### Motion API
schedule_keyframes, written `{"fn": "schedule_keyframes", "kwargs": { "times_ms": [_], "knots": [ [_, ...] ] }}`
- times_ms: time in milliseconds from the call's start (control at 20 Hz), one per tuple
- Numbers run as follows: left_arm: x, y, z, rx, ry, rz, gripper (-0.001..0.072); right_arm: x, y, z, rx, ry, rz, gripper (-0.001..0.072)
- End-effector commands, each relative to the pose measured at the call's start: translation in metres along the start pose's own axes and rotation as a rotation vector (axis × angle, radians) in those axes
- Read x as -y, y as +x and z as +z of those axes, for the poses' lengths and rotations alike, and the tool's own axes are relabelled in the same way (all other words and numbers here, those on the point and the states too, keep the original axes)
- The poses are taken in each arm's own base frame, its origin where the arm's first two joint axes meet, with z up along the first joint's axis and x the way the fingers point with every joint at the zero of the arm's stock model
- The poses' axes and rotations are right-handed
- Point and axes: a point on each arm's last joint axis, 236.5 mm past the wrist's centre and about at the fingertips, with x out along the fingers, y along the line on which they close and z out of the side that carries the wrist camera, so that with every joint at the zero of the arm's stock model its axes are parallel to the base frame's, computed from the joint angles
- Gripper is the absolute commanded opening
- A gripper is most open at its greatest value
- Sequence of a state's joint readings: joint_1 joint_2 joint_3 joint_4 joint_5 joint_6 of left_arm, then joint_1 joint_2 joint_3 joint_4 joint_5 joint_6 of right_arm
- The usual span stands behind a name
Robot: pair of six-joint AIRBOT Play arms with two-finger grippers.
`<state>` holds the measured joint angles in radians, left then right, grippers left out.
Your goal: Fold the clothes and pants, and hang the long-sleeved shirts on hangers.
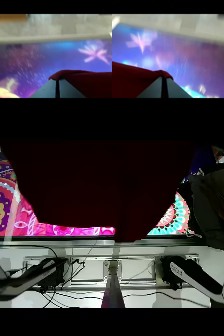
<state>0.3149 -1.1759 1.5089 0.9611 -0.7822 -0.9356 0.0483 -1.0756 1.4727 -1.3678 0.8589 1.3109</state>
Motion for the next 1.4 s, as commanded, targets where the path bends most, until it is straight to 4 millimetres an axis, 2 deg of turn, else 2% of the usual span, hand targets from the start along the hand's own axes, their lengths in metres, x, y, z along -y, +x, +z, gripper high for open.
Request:
{"fn": "schedule_keyframes", "kwargs": {
  "times_ms": [0,100,150,300,450,650,750,800,850,900,950,1000,1100,1150,1250,1300,1350],
  "knots": [
    [0.004,0.092,-0.102,-0.231,-0.079,-0.086,0.0015,0.005,0.114,-0.095,-0.264,0.053,0.034,0.0015],
    [0.001,0.129,-0.143,-0.289,-0.11,-0.086,0.0015,0.009,0.159,-0.131,-0.315,0.092,0.027,0.0016],
    [-0.001,0.144,-0.159,-0.303,-0.121,-0.078,0.0016,0.012,0.177,-0.142,-0.312,0.115,0.017,0.0016],
    [-0.005,0.173,-0.187,-0.312,-0.134,-0.047,0.0017,0.017,0.209,-0.155,-0.278,0.145,0.002,0.0015],
    [0.003,0.174,-0.213,-0.391,-0.144,-0.088,0.0016,0.013,0.209,-0.174,-0.347,0.147,0.018,0.0016],
    [-0.007,0.144,-0.271,-0.646,0.034,-0.111,0.0016,-0.005,0.184,-0.223,-0.581,0.149,0.083,0.0015],
    [-0.011,0.135,-0.292,-0.734,0.081,-0.117,0.0017,-0.014,0.174,-0.245,-0.663,0.164,0.107,0.0016],
    [-0.01,0.134,-0.297,-0.749,0.077,-0.125,0.0054,-0.016,0.172,-0.252,-0.682,0.185,0.108,0.0046],
    [-0.009,0.134,-0.299,-0.755,0.076,-0.129,0.0301,-0.017,0.172,-0.257,-0.693,0.197,0.104,0.0261],
    [-0.008,0.134,-0.298,-0.754,0.07,-0.128,0.072,-0.016,0.17,-0.258,-0.7,0.195,0.101,0.0574],
    [-0.008,0.132,-0.296,-0.754,0.066,-0.129,0.0669,-0.014,0.168,-0.258,-0.704,0.188,0.097,0.0565],
    [-0.007,0.13,-0.294,-0.755,0.067,-0.132,0.0668,-0.011,0.163,-0.259,-0.723,0.166,0.087,0.0506],
    [-0.004,0.121,-0.288,-0.767,0.069,-0.143,0.0666,-0.006,0.146,-0.268,-0.793,0.126,0.079,0.0307],
    [-0.002,0.115,-0.284,-0.774,0.072,-0.151,0.066,-0.008,0.137,-0.273,-0.834,0.102,0.095,0.0254],
    [0.003,0.101,-0.275,-0.786,0.077,-0.167,0.0459,-0.016,0.116,-0.29,-0.926,0.086,0.152,0.0216],
    [0.003,0.096,-0.271,-0.791,0.085,-0.167,0.0424,-0.023,0.105,-0.302,-0.976,0.107,0.191,0.0196],
    [0.004,0.09,-0.269,-0.802,0.093,-0.17,0.0424,-0.033,0.092,-0.315,-1.02,0.14,0.246,0.0195]
  ]
}}
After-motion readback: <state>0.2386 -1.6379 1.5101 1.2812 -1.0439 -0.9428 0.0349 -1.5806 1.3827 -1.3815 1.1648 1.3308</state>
